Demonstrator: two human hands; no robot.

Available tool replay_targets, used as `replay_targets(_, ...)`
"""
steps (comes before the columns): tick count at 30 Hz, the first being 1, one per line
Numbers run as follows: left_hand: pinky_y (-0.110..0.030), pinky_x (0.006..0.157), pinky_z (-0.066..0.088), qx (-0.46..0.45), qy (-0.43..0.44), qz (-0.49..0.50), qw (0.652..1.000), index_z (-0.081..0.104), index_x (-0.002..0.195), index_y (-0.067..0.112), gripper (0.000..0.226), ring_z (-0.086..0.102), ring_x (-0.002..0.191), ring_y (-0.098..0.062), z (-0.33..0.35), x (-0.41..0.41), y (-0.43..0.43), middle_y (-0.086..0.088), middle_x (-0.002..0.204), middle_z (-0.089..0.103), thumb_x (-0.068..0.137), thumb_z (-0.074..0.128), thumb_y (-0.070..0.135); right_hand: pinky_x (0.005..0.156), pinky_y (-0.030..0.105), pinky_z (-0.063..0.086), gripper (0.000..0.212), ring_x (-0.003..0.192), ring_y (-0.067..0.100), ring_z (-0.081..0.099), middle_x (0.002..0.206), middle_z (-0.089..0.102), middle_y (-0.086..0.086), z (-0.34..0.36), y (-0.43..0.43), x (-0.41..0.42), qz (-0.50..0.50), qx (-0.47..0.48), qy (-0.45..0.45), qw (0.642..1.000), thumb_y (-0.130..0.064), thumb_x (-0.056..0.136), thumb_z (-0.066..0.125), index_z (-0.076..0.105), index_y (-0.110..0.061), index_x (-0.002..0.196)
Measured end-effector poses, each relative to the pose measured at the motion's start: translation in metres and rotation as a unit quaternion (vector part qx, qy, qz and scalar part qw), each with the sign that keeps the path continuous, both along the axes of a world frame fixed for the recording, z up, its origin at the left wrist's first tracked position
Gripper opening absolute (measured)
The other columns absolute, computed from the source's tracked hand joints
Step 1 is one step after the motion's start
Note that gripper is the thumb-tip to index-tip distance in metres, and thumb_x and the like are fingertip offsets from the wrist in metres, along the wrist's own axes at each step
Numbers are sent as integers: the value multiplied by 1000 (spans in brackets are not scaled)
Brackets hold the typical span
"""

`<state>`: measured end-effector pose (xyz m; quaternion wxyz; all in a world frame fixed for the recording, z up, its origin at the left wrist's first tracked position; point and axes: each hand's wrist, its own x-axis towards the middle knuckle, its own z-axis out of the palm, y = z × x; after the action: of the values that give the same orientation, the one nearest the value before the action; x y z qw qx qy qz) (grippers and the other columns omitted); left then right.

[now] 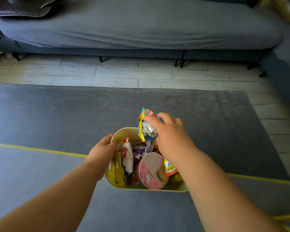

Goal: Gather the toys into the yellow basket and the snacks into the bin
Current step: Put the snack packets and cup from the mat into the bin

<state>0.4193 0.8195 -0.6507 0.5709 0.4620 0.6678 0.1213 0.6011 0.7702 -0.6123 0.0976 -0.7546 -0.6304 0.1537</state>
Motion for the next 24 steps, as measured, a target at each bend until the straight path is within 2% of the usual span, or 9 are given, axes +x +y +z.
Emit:
replay_targets(2, -35, 78, 56, -9, -24, 14, 1000, 68, 111, 37, 23, 69, 91, -19, 4, 0, -6, 1, 100, 73, 90, 60, 30, 94, 40, 38, 74, 116, 31, 34, 147, 28, -3, 2, -14, -19, 11, -14, 4, 1000, 2, 86, 46, 28, -45, 141)
replay_targets(4, -38, 83, 56, -11, -25, 14, 1000, 68, 110, 36, 34, 68, 91, -21, 7, 0, -7, 0, 100, 72, 89, 53, 15, 97, 40, 38, 74, 120, 31, 31, 148, 24, -3, -1, -23, -35, 15, -35, 7, 999, 2, 87, 42, 27, -44, 142)
replay_targets(6, -37, 80, 55, -12, -12, 8, 1000, 66, 110, 35, 39, 66, 89, -20, 9, -2, -8, 1, 95, 70, 90, 46, 9, 101, 41, 37, 70, 122, 31, 30, 150, 21, -1, -9, -28, -47, 16, -51, -7, 999, -1, 89, 41, 26, -44, 143)
replay_targets(9, -28, 65, 52, -12, -16, 4, 1000, 65, 109, 31, 36, 63, 81, -16, 8, -6, -10, 4, 87, 68, 92, 45, 6, 106, 48, 32, 73, 125, 35, 27, 154, 14, 1, -25, -31, -60, -2, -78, -41, 996, -7, 90, 42, 16, -47, 145)
replay_targets(12, -18, 43, 46, -17, -39, 4, 999, 62, 110, 32, 38, 60, 70, -9, 9, -9, -13, 6, 81, 65, 94, 43, 3, 112, 56, 19, 75, 137, 40, 13, 159, -1, 0, -38, -28, -71, -3, -112, -52, 992, -14, 92, 43, 3, -49, 146)
replay_targets(14, -14, 40, 45, -24, -55, 4, 998, 63, 115, 31, 42, 61, 69, -9, 9, -11, -14, 5, 81, 67, 94, 42, 2, 113, 58, 13, 72, 140, 41, 4, 159, -7, -3, -44, -24, -77, 5, -128, -54, 990, -23, 94, 43, 1, -49, 145)
replay_targets(20, -34, 74, 58, -60, -80, 9, 995, 62, 125, 33, 54, 69, 89, -20, -1, -16, -14, -1, 97, 74, 91, 41, -3, 111, 64, 1, 69, 141, 46, -6, 158, -18, -4, -61, -14, -80, -19, -189, -58, 980, -47, 92, 42, -4, -55, 142)
replay_targets(22, -35, 74, 59, -65, -77, 11, 995, 61, 126, 36, 59, 70, 90, -21, -4, -17, -13, -2, 98, 74, 89, 41, -4, 109, 66, -3, 74, 141, 47, -9, 158, -21, 0, -60, -13, -77, -5, -202, -74, 977, -55, 89, 42, -10, -54, 142)
replay_targets(24, -34, 70, 58, -65, -72, 3, 995, 63, 123, 38, 63, 71, 87, -22, -4, -17, -13, -3, 96, 75, 85, 40, -6, 109, 66, -4, 78, 142, 45, -12, 158, -21, 0, -52, -14, -76, -3, -201, -45, 978, -58, 87, 41, -14, -51, 142)
